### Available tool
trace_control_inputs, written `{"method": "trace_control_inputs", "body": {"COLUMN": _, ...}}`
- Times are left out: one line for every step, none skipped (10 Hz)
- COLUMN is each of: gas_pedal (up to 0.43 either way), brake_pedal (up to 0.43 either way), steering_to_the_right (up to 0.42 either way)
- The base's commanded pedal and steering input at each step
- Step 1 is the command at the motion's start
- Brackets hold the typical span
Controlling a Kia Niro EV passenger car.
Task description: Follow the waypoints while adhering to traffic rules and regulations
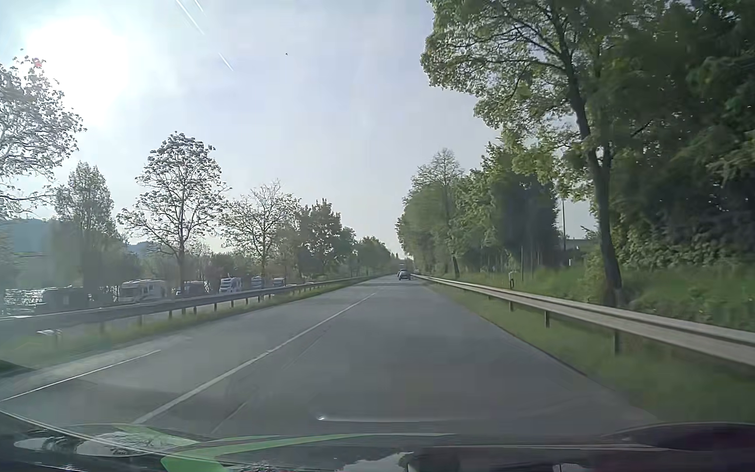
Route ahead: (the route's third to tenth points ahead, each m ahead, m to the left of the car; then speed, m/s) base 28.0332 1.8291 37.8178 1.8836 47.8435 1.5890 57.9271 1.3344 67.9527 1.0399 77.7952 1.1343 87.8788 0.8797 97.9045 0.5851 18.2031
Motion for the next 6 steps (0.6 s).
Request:
{"method": "trace_control_inputs", "body": {"gas_pedal": 0.469, "brake_pedal": 0.000, "steering_to_the_right": -0.002}}
{"method": "trace_control_inputs", "body": {"gas_pedal": 0.441, "brake_pedal": 0.000, "steering_to_the_right": 0.002}}
{"method": "trace_control_inputs", "body": {"gas_pedal": 0.429, "brake_pedal": 0.000, "steering_to_the_right": 0.003}}
{"method": "trace_control_inputs", "body": {"gas_pedal": 0.421, "brake_pedal": 0.000, "steering_to_the_right": 0.003}}
{"method": "trace_control_inputs", "body": {"gas_pedal": 0.398, "brake_pedal": 0.000, "steering_to_the_right": 0.003}}
{"method": "trace_control_inputs", "body": {"gas_pedal": 0.358, "brake_pedal": 0.000, "steering_to_the_right": 0.003}}
